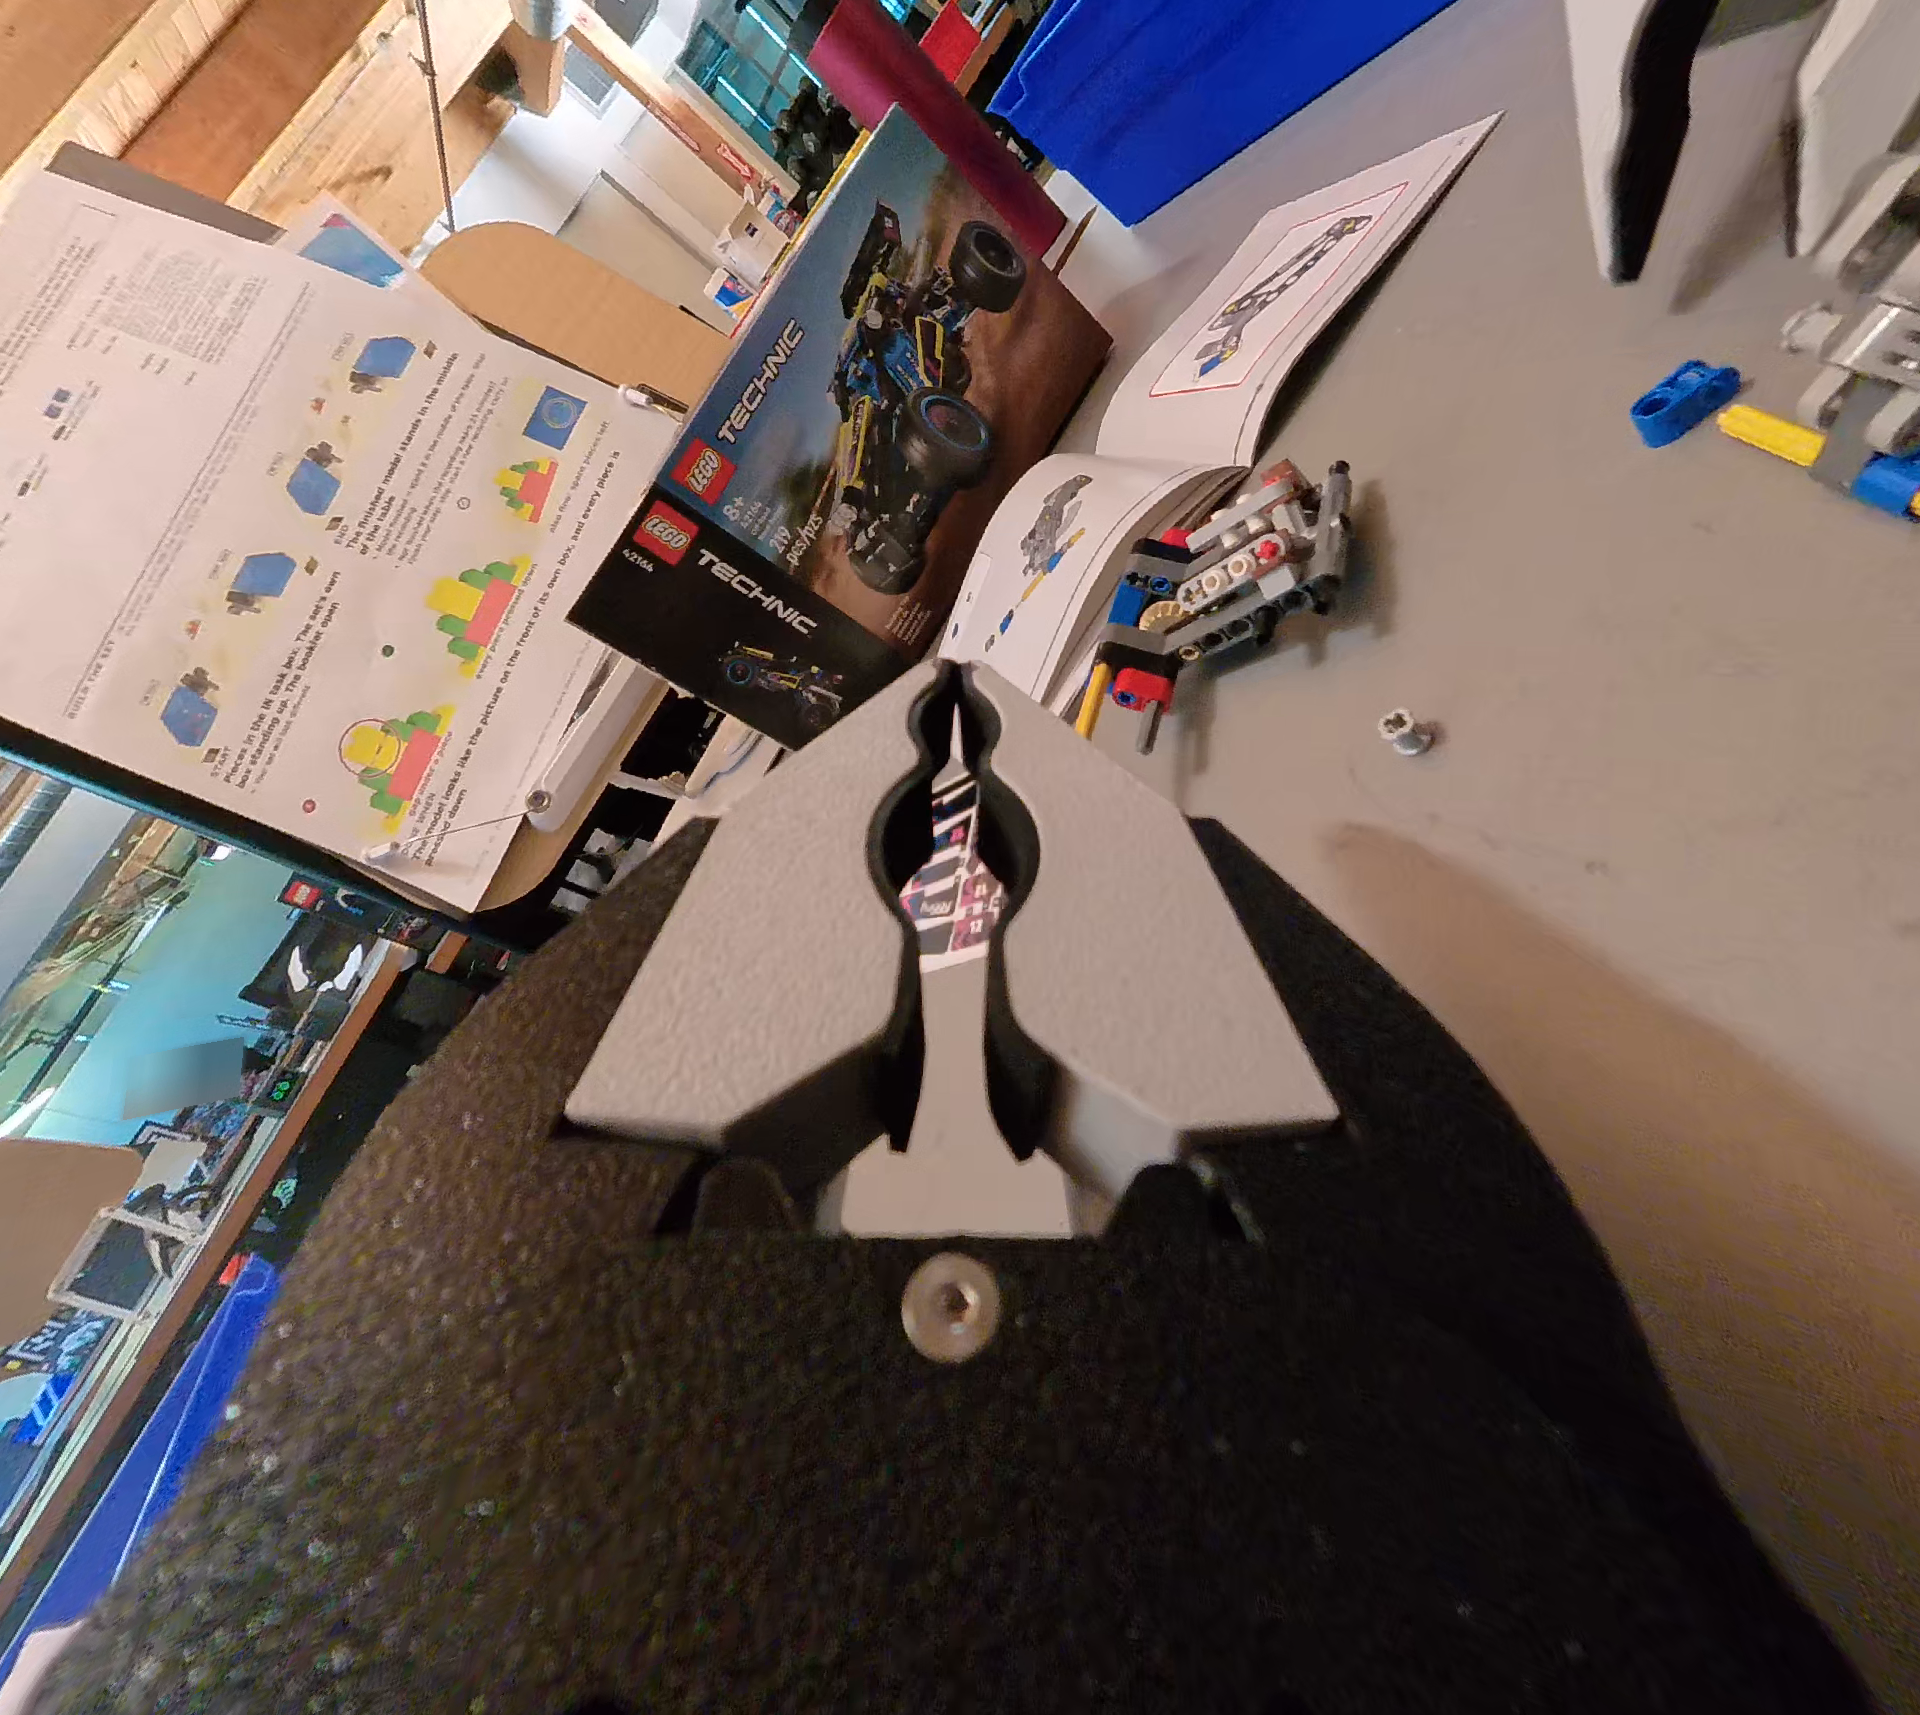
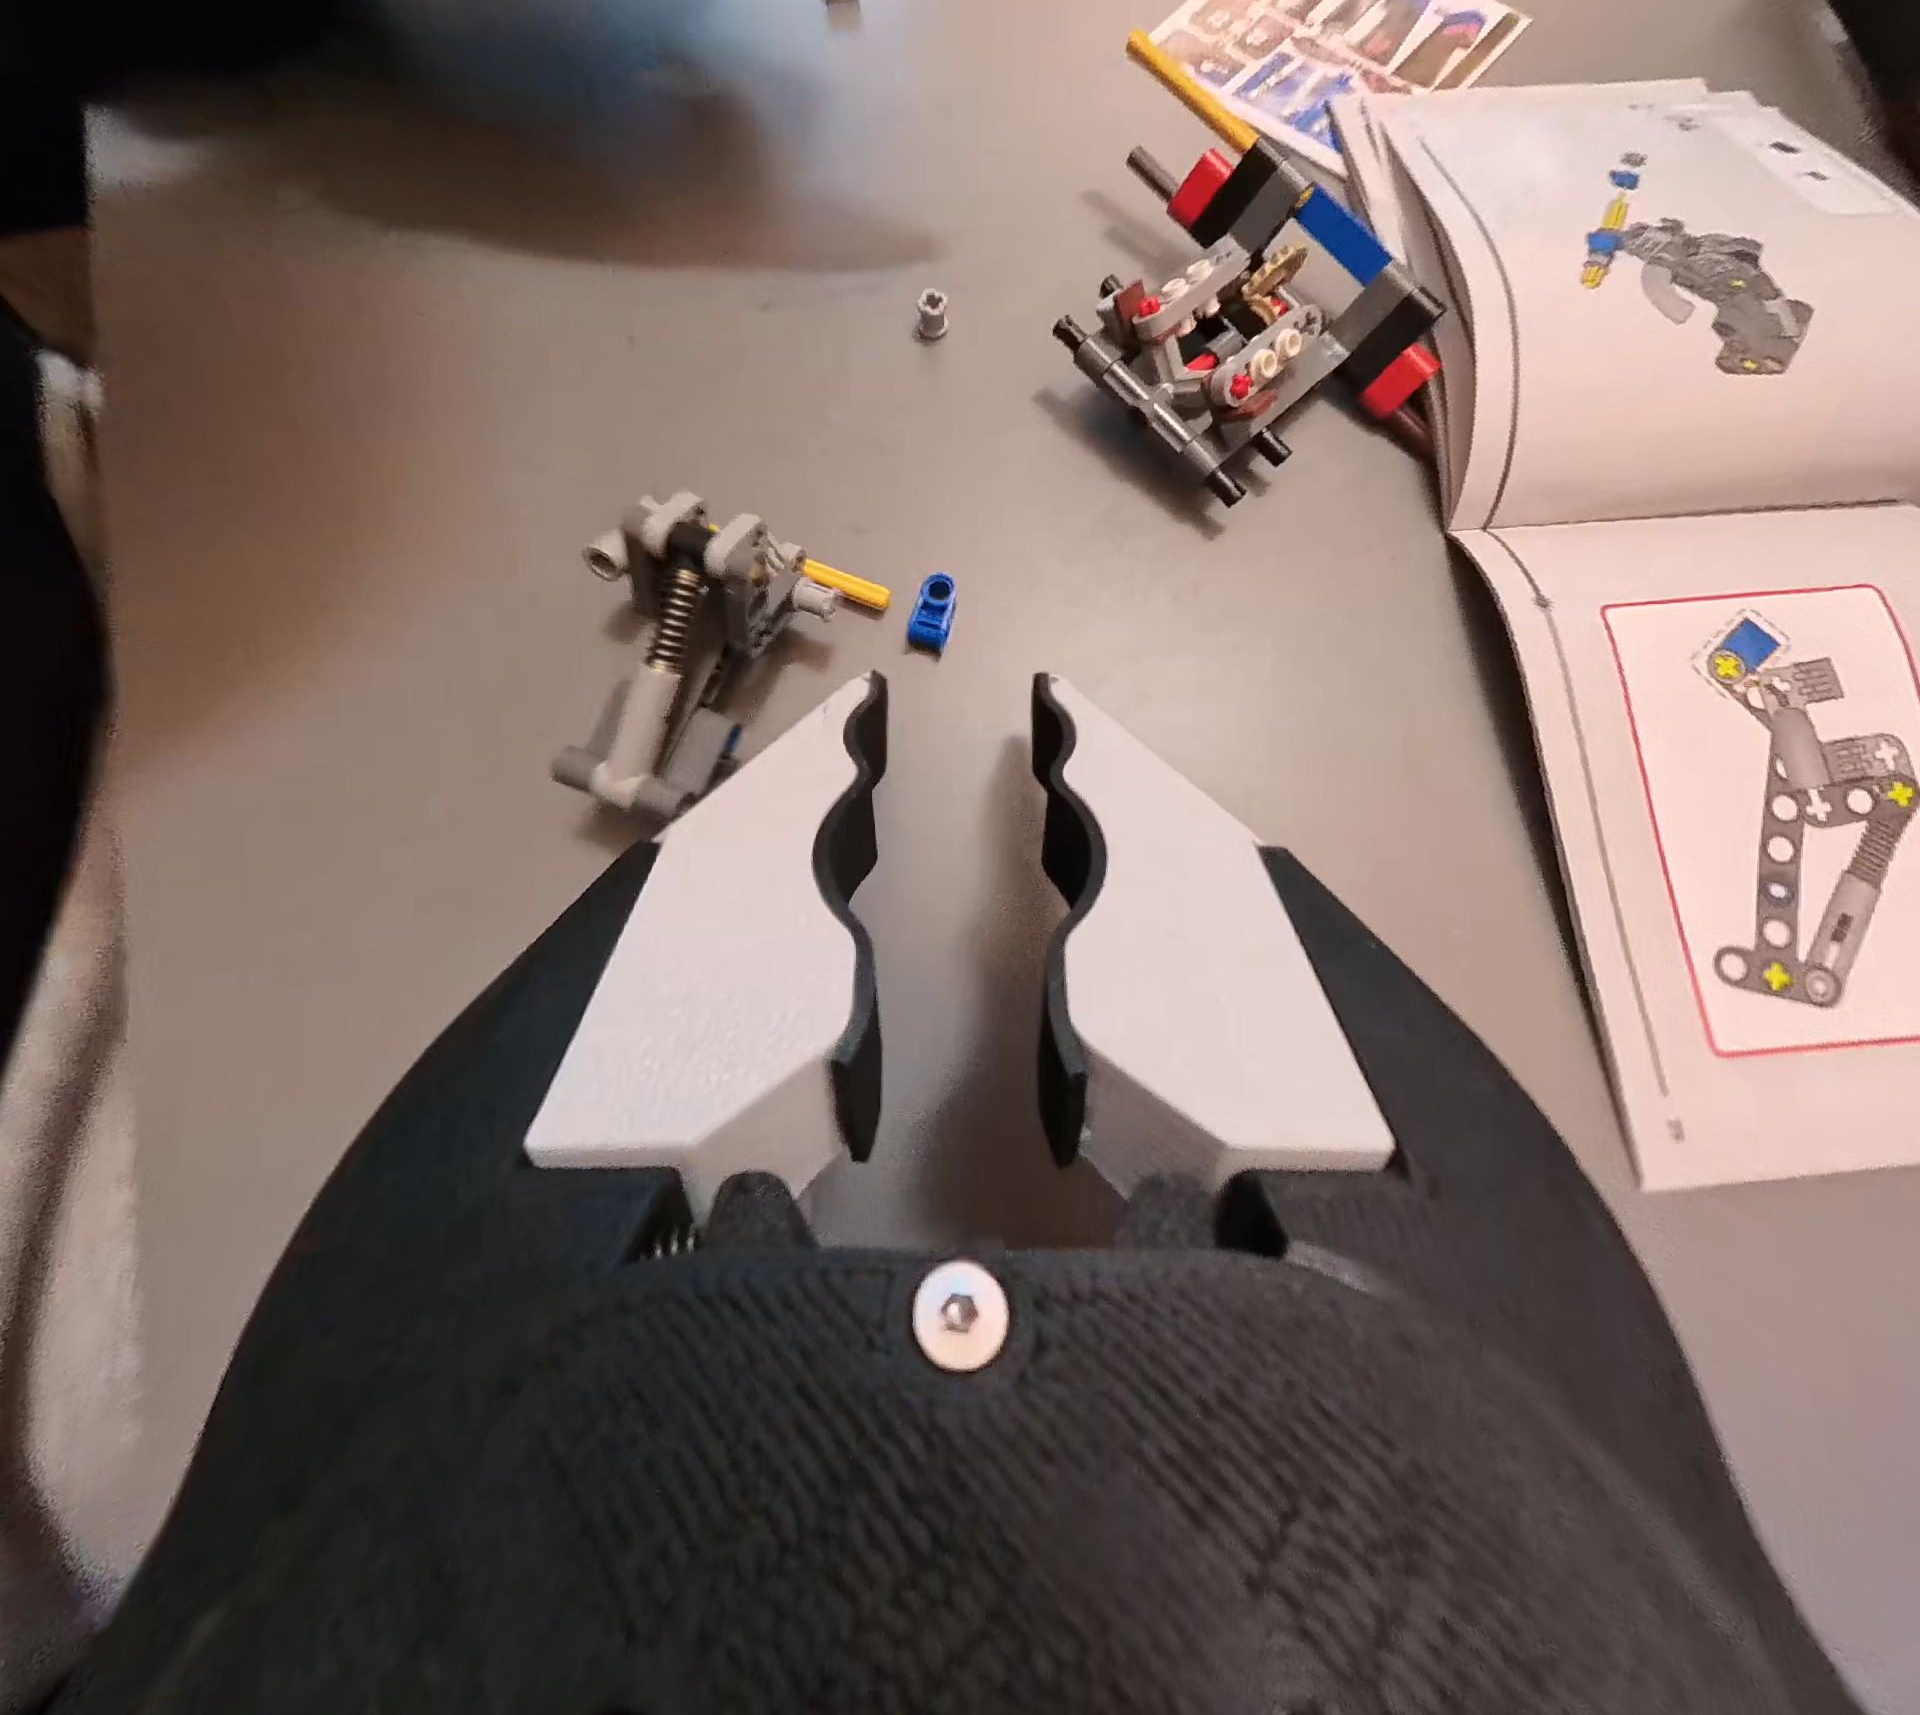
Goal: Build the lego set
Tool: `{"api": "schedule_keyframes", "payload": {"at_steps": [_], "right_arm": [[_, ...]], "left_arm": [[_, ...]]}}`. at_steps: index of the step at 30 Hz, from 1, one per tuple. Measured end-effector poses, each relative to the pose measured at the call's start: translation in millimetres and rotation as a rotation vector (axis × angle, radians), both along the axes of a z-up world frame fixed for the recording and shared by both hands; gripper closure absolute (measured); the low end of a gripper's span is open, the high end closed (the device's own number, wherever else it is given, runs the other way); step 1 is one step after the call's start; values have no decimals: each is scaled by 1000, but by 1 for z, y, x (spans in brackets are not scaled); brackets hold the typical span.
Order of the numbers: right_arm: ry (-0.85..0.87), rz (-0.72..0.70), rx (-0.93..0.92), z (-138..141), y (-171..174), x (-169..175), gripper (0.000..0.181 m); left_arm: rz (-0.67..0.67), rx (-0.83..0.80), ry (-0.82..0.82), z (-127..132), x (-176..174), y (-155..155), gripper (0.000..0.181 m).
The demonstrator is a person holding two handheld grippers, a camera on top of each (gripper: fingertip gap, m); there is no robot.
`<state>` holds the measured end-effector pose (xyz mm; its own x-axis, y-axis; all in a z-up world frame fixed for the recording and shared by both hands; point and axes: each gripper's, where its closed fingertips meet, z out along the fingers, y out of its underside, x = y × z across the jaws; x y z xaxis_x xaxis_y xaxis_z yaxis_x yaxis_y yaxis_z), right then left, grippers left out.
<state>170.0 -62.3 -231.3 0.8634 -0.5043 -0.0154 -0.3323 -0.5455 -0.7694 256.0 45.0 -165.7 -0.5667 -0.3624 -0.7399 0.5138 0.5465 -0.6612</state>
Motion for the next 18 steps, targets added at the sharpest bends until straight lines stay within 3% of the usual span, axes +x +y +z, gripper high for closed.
{"api": "schedule_keyframes", "payload": {"at_steps": [2,5,13,18], "right_arm": [[26,-9,64,11,1,-10,155],[24,-33,28,6,-8,-16,155],[-83,-299,-111,-6,-50,35,168],[-41,-249,-74,-16,-44,36,181]], "left_arm": [[-3,7,-5,0,-1,-1,181],[-13,9,-10,0,-3,-3,181],[1,-7,-27,5,-1,-3,181],[33,-12,-26,5,4,1,181]]}}
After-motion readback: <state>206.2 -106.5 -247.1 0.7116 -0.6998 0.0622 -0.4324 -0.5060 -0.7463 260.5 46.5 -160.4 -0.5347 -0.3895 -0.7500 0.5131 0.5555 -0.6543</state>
